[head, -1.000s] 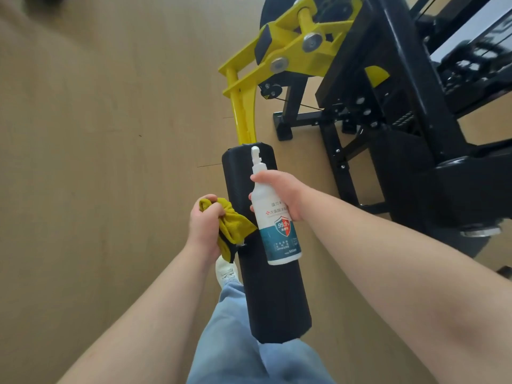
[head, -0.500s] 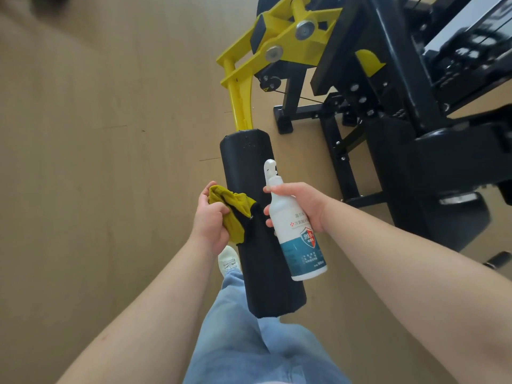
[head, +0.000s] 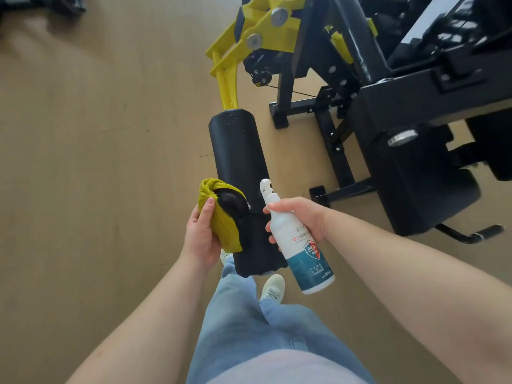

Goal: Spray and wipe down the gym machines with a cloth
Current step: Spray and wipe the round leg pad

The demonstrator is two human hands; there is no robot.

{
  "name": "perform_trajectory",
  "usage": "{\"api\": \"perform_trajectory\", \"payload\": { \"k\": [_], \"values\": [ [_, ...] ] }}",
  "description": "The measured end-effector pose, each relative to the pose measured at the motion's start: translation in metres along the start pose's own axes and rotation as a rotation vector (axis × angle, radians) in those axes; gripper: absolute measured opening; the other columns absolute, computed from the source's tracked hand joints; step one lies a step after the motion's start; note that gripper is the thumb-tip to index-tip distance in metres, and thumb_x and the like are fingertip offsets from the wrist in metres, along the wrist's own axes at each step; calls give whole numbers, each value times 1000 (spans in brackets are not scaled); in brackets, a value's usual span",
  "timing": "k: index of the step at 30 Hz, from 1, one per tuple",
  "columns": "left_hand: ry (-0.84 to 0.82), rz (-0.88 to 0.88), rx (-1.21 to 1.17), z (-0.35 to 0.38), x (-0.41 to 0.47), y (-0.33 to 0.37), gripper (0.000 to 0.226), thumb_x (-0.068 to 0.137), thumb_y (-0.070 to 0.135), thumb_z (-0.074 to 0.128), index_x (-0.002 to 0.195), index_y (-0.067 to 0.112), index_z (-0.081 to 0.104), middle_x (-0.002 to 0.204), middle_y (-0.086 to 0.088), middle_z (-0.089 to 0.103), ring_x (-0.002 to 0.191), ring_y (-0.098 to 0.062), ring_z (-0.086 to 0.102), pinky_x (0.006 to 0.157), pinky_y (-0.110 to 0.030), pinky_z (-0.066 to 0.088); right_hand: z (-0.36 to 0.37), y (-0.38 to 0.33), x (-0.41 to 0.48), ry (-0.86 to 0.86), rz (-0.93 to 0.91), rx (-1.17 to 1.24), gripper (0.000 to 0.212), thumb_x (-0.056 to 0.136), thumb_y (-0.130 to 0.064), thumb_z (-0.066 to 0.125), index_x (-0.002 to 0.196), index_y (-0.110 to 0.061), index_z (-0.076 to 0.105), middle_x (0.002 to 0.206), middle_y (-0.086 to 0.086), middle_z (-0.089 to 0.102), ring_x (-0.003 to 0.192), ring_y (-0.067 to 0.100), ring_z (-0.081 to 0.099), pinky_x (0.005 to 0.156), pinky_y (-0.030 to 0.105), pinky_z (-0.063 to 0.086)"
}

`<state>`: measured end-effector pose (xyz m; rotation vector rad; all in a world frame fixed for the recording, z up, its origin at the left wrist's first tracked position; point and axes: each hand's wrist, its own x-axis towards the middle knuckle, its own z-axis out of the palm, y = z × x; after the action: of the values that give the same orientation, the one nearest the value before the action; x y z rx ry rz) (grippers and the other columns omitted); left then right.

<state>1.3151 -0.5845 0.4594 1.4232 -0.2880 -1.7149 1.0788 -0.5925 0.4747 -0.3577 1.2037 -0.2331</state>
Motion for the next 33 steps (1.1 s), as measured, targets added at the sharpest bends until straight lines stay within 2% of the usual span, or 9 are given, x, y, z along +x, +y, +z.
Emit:
{"api": "perform_trajectory", "payload": {
  "k": [4, 7, 9, 16, 22, 24, 26, 30, 33],
  "values": [
    [2, -17, 32, -1, -21, -13, 98, 67, 63, 85, 143, 9, 54, 137, -23, 63, 124, -37, 63, 99, -54, 55, 2, 24, -16, -3, 44, -36, 59, 96, -43, 68, 144, -14, 50, 104, 13, 73, 93, 34, 73, 86, 47, 59],
    [17, -24, 72, 0, -31, -18, 63, 84, 56, 69, 126, 8, 64, 120, -25, 69, 105, -34, 67, 78, -41, 59, 1, 42, -26, -15, 71, -96, 55, 96, -40, 68, 143, -13, 53, 103, 14, 74, 88, 32, 74, 81, 43, 61],
    [33, -21, 47, -1, -34, -20, 44, 89, 48, 62, 117, 15, 68, 111, -17, 72, 103, -31, 68, 75, -38, 59, 0, 54, -30, -11, 86, -149, 54, 95, -42, 69, 139, -13, 55, 103, 13, 75, 86, 30, 75, 81, 43, 62],
    [155, -52, -52, -9, -52, -24, 46, 95, 62, 52, 110, 24, 73, 108, -11, 76, 106, -38, 70, 98, -58, 53, -3, 84, -39, -8, 158, -155, 53, 93, -43, 72, 135, -12, 57, 102, 14, 75, 89, 31, 73, 86, 43, 60],
    [-28, -110, 61, -7, -69, -25, 43, 99, 41, 37, 97, 12, 69, 75, -8, 73, 65, -24, 72, 71, -38, 52, -2, 92, -43, -7, 110, -131, 59, 95, -45, 70, 142, -13, 52, 100, 15, 74, 89, 32, 72, 89, 46, 60],
    [-123, -108, 210, -3, -70, -34, 43, 86, 34, 47, 117, 11, 67, 104, -19, 73, 94, -38, 72, 82, -51, 57, -4, 91, -46, 15, 102, -90, 58, 97, -43, 68, 144, -14, 52, 99, 15, 74, 84, 30, 73, 84, 44, 61],
    [-187, 92, 624, -3, -64, -52, 54, 73, 22, 53, 125, 17, 63, 121, -15, 64, 115, -41, 62, 96, -51, 54, -6, 91, -47, 30, 81, -51, 54, 98, -41, 67, 144, -16, 51, 98, 15, 73, 79, 29, 74, 78, 42, 61],
    [-418, 849, 1595, -1, -67, -94, 48, 75, 7, 63, 117, 29, 70, 117, -1, 50, 104, -24, 45, 83, -38, 49, -14, 94, -48, 58, 8, -17, 39, 101, -38, 65, 134, -18, 57, 96, 16, 72, 78, 29, 73, 75, 41, 62],
    [-423, 966, 1845, 5, -69, -126, 44, 80, 29, 68, 123, 27, 62, 109, -4, 47, 91, -24, 40, 72, -39, 49, -26, 100, -47, 104, -11, 10, 34, 102, -39, 64, 130, -21, 60, 98, 16, 71, 79, 29, 71, 73, 41, 61]
  ]
}}
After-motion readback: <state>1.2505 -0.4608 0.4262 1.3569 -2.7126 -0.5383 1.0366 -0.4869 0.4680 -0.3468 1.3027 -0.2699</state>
